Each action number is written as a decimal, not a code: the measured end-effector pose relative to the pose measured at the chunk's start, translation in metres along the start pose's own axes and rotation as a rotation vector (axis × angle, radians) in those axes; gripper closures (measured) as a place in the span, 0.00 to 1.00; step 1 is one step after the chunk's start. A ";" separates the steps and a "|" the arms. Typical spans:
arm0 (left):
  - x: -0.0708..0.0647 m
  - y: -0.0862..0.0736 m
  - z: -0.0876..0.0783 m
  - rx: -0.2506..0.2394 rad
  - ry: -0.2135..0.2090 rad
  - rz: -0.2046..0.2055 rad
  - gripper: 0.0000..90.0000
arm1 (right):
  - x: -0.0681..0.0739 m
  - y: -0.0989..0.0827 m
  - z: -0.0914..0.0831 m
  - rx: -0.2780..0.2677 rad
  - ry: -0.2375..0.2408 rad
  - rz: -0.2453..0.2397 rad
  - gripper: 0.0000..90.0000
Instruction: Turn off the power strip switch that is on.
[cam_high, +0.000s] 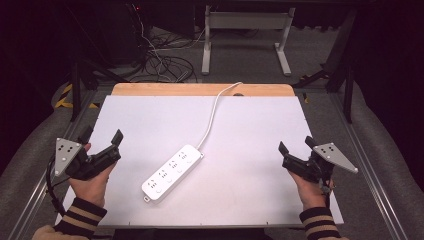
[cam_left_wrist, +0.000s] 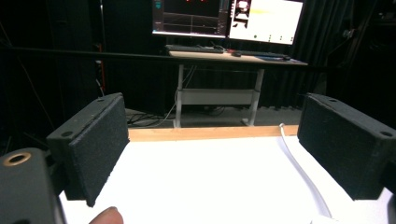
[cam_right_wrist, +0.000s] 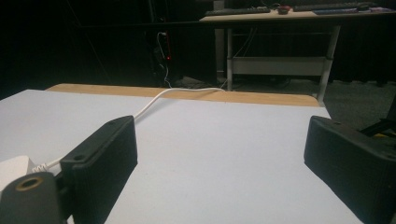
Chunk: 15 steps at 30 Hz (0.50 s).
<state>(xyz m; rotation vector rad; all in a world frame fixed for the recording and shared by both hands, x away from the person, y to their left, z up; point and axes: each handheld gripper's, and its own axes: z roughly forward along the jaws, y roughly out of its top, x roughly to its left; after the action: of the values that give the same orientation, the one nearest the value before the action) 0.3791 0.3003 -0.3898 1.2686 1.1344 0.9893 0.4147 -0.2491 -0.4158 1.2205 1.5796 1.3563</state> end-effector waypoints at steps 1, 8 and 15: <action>0.000 0.000 0.000 0.001 0.000 -0.004 0.09 | 0.000 0.000 0.000 0.002 0.000 -0.003 0.11; 0.000 0.000 0.002 0.012 0.005 -0.005 0.09 | -0.001 0.000 0.000 0.002 -0.002 -0.003 0.11; 0.002 -0.001 0.000 0.015 0.012 -0.011 0.09 | 0.001 0.000 0.002 0.006 0.005 -0.007 0.11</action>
<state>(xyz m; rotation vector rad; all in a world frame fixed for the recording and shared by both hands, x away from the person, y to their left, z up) 0.3798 0.3018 -0.3907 1.2685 1.1584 0.9835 0.4160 -0.2476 -0.4160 1.2149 1.5908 1.3528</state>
